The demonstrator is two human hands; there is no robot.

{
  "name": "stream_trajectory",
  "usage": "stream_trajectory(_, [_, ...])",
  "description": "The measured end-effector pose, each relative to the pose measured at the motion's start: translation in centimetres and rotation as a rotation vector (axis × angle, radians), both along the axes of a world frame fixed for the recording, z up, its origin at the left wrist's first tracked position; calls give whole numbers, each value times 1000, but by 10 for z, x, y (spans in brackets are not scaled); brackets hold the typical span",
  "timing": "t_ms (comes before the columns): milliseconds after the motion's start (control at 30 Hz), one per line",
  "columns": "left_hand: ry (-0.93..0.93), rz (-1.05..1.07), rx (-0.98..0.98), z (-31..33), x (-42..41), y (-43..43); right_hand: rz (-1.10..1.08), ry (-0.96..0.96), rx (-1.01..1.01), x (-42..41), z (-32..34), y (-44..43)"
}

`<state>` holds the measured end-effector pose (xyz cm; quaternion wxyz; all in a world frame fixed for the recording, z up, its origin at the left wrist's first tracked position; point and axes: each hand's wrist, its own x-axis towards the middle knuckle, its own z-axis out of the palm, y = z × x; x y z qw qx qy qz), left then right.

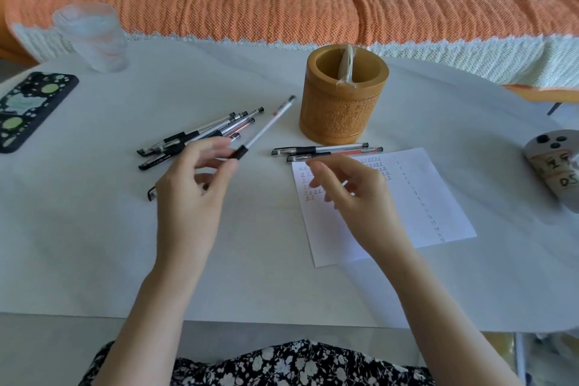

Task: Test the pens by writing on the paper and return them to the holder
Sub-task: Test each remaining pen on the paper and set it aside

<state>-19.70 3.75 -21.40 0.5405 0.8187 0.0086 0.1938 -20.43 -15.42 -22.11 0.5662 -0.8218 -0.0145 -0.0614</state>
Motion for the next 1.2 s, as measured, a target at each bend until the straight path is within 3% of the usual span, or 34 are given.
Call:
stream_trajectory(100, [56,-264,-68,6,-6,-13,40,72,225,-2,10,3])
stream_trajectory(233, [119,-419,-65,2,-12,-28,24,69,357,-3,14,7])
stream_trajectory(700, [207,-452,190,-3,-20,-51,22,63,399,-1,13,4])
stream_trajectory(1067, [268,-495,32,-2,-19,-52,32,56,397,-2,13,-5])
stream_trajectory(1200, [300,-521,75,-4,-20,-48,79,86,413,-3,11,-7])
